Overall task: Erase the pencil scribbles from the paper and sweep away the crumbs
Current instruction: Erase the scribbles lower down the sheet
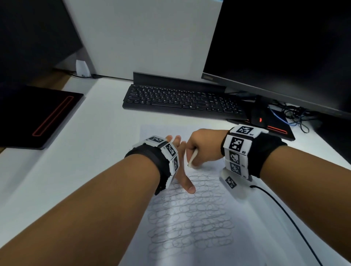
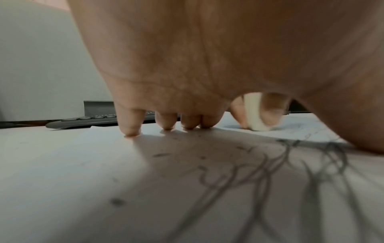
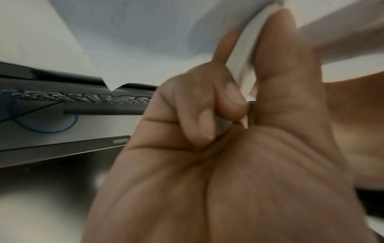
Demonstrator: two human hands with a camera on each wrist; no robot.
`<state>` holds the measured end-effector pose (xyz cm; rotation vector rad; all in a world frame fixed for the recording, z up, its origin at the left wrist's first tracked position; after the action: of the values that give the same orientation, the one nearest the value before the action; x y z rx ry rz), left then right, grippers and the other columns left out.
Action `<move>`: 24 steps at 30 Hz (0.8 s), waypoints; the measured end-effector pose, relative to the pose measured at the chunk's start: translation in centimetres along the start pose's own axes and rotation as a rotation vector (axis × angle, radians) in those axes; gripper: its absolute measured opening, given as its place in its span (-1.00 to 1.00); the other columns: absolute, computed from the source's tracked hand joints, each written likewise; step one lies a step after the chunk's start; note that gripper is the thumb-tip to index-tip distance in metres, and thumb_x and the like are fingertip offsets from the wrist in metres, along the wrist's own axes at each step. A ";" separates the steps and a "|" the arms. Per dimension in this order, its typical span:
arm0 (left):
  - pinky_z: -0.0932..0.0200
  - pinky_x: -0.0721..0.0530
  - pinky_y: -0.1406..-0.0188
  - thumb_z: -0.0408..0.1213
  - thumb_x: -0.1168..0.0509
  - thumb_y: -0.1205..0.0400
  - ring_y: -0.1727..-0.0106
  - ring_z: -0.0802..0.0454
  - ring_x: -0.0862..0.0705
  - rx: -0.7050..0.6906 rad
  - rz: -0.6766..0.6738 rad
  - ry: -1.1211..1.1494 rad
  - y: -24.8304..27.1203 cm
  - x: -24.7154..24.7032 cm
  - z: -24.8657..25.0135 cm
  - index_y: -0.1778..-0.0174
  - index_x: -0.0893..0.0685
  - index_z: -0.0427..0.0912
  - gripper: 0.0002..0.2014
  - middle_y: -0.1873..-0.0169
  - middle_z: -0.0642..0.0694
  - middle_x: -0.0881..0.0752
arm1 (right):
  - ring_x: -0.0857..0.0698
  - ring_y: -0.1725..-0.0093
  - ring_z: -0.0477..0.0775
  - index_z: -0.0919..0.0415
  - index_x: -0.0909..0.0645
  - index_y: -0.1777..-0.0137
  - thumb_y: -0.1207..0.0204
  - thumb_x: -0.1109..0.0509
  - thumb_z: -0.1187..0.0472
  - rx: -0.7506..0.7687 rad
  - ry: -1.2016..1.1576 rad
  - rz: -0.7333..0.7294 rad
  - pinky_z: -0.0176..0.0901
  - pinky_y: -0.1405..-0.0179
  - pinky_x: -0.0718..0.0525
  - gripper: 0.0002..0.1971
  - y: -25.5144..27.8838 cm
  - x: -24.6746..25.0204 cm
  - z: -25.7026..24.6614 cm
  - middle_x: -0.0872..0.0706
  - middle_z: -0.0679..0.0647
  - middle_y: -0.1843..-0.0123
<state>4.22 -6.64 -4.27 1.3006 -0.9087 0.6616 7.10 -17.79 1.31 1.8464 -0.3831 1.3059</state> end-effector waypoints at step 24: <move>-0.34 0.12 -0.66 0.54 -0.42 -0.15 -0.70 -0.23 0.30 0.018 0.028 0.017 0.2 0.0 0.0 -0.73 0.26 -0.03 0.43 -0.71 -0.17 0.28 | -0.62 0.27 -0.23 0.06 -0.76 0.11 -0.40 -0.52 0.22 0.028 -0.031 -0.037 -0.31 0.28 -0.59 -0.91 0.2 -0.9 0.9 -0.70 -0.16 0.28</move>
<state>4.06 -6.66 -4.19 1.2983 -0.9103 0.7033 7.10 -18.78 0.49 1.8904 -0.3465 1.2652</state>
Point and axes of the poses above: each hand's wrist, its own y-axis away from the middle knuckle, its own x-axis out of the back of the hand, z = x × y, the point moved 1 cm from there along -y, towards the middle knuckle
